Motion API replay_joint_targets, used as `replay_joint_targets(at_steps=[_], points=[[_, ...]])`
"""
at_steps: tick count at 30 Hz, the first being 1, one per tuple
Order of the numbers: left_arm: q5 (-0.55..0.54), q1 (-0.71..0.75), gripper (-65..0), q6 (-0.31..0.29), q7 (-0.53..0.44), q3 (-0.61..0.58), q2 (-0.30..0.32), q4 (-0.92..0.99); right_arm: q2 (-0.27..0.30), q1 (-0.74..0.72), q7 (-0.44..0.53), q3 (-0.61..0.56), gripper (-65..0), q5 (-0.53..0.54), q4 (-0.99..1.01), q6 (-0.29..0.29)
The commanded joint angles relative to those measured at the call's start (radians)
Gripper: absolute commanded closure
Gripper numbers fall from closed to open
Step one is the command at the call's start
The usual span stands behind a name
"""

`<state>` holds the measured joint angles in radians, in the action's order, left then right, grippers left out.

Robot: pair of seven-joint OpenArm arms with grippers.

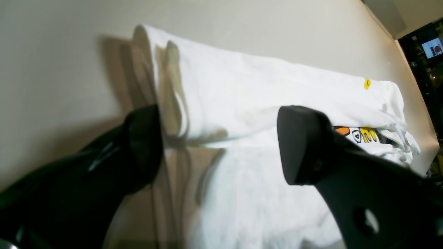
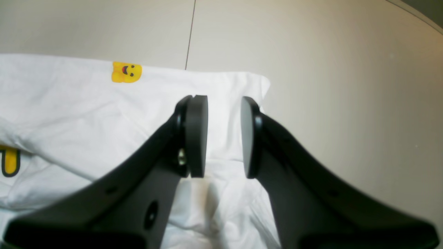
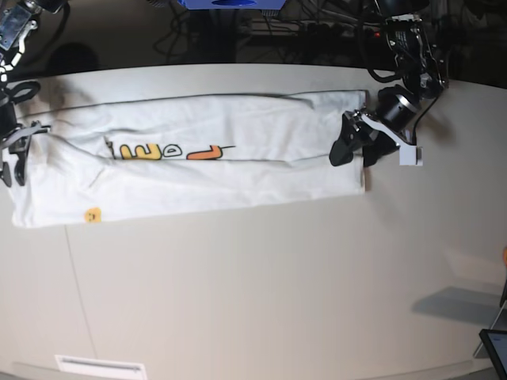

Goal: Fold the T-shirt properly
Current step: 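Lower the left gripper onto the folded strip end and grasp it, then lift the grasped strip end with the left gripper toward the right gripper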

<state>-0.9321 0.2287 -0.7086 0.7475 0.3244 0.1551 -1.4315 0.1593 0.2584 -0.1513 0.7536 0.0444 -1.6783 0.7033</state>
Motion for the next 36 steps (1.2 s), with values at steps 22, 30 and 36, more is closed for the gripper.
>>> replay_joint_targets(at_steps=[22,30,36], points=[[0.023,-0.024,-25.4,0.010,0.028,-0.001,0.022,0.100,0.004,0.000,0.029,-0.001,-16.4,0.013,-0.016,-0.005],[0.061,-0.027,-17.8,0.010,0.030,-0.001,0.019,0.100,0.004,0.000,0.029,-0.001,-16.4,0.013,-0.016,-0.005],[0.137,-0.033,0.0,0.010,0.030,-0.003,0.008,0.093,0.004,0.000,0.029,-0.001,-16.3,0.013,-0.016,-0.005]])
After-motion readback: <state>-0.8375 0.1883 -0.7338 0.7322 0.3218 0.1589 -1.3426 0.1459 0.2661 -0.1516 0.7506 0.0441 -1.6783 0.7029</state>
